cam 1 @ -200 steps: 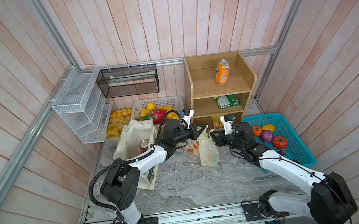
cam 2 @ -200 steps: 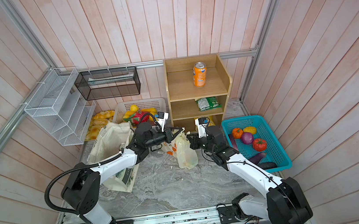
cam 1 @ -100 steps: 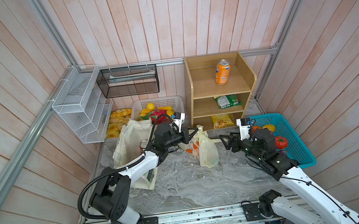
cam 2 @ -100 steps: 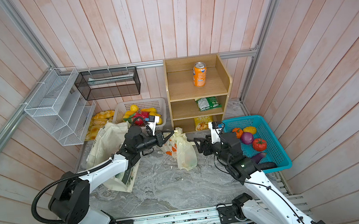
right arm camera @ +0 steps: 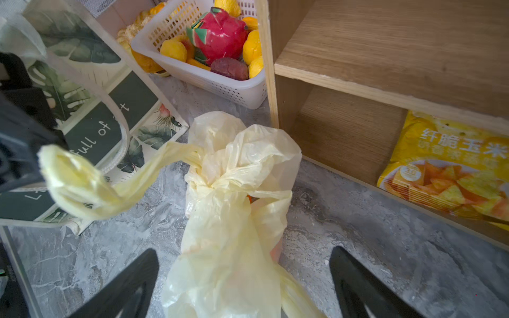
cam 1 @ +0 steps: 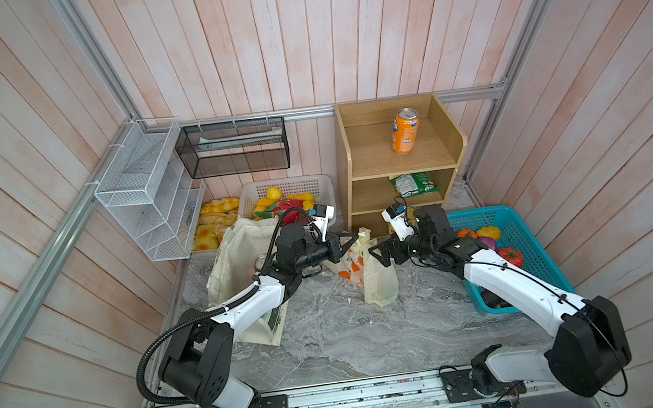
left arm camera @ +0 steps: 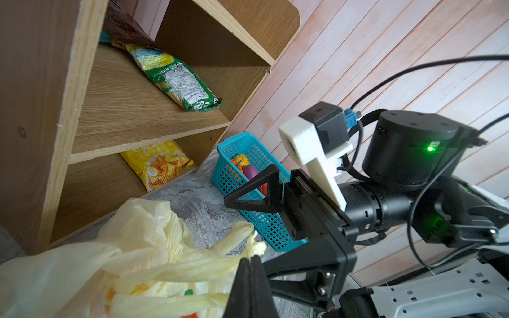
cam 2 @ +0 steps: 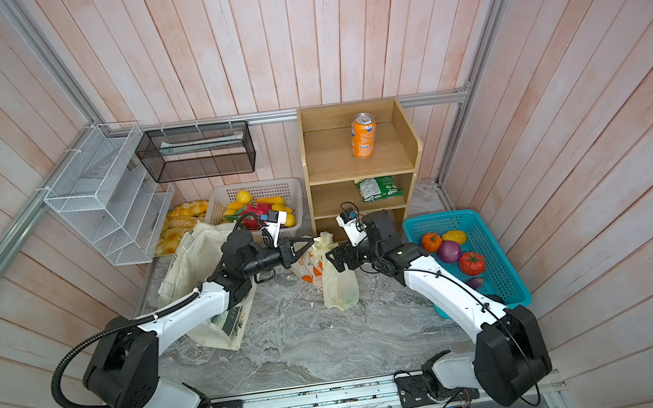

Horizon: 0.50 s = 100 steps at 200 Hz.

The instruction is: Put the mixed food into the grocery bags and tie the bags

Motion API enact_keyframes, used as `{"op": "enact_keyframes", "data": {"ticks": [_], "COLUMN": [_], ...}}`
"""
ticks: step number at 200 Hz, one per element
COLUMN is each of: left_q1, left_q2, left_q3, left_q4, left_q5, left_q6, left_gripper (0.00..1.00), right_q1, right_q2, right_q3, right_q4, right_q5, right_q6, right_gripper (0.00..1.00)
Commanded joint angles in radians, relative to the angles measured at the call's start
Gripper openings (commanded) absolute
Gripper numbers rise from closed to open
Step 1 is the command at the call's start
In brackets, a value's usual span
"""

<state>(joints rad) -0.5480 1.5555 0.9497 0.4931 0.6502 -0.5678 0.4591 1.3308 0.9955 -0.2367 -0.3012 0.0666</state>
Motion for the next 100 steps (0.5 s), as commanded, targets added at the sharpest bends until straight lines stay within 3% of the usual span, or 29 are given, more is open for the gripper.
{"op": "enact_keyframes", "data": {"ticks": [1,81,100], "left_q1": [0.008,0.016,0.019], "left_q2": [-0.026,-0.023,-0.019], "left_q3": [-0.012,-0.002,0.0], "left_q4": [0.013,0.006,0.007], "left_q5": [0.017,0.034,0.04], "left_q6": [0.02,0.022,0.022], "left_gripper": [0.0,0.0,0.0], "right_q1": [0.009,0.017,0.03], "right_q2": [0.039,0.254,0.287], "right_q3": [0.04,0.081,0.085], "right_q4": [-0.003,0.087,0.092], "right_q5": [-0.041,-0.156,-0.18], "right_q6": [-0.055,-0.059,-0.058], "right_gripper": [0.98,0.98,0.91]}}
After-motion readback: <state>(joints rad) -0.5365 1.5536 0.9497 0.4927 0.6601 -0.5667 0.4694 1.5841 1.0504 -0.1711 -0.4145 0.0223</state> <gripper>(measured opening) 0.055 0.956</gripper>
